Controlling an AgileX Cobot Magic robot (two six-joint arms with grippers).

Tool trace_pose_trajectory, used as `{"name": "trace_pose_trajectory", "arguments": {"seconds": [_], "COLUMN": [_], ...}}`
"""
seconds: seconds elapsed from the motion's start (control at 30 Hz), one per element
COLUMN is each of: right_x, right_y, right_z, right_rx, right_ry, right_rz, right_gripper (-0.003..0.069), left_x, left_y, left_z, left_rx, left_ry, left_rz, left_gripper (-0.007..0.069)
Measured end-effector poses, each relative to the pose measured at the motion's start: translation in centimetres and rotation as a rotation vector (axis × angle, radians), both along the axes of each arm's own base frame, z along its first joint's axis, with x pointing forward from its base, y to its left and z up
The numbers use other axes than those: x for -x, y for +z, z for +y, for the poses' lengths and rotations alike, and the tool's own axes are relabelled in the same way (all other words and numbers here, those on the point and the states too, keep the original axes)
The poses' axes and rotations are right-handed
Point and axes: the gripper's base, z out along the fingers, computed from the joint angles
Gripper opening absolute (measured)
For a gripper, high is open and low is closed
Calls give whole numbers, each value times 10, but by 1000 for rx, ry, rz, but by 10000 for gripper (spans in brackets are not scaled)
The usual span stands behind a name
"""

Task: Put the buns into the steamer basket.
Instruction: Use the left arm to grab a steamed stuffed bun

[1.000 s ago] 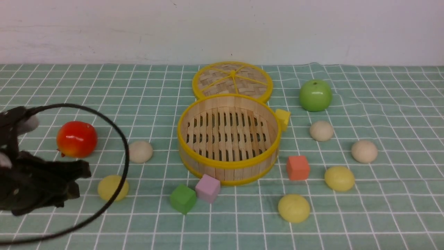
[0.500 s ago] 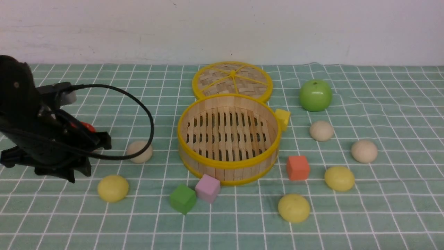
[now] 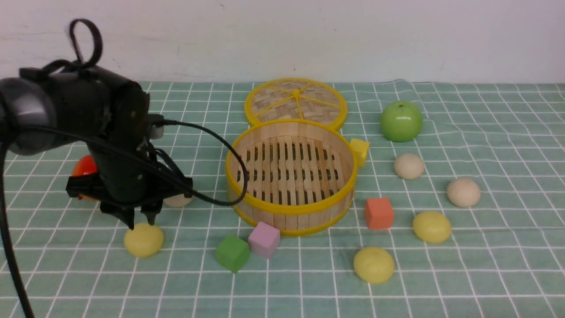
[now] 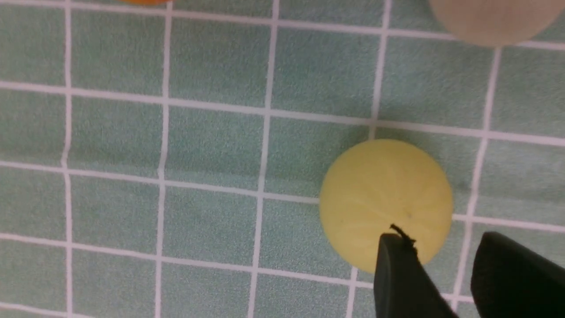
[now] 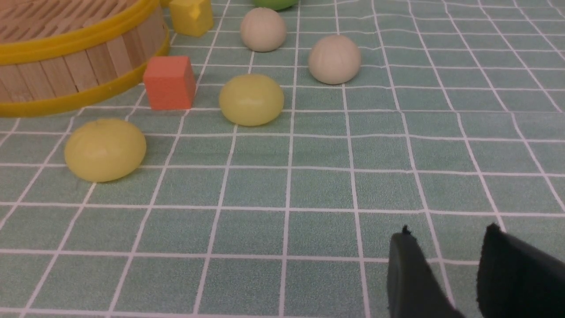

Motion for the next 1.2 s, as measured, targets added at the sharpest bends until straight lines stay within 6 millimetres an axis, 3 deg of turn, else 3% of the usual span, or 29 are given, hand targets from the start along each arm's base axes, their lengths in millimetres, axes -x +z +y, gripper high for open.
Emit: {"name": "trace_pose_trajectory", "arguments": {"seconds": [1.03,1.13,1.2], "right_x": [0,0,0], "right_y": [0,0,0], "right_z": [0,0,0], "right_rx": [1,1,1], "right_ry": [0,0,0], "right_rz": [0,0,0], "right_gripper": [239,239,239], "left_x": [-14,-14,-13], "left_y": [-37,-37,-37], "left_z": [0,0,-1], "left_rx": [-70,-67,-56], "left_ry": [-21,-33,-48], "left_rz": [38,42,52], "left_gripper": [238,225,163]}}
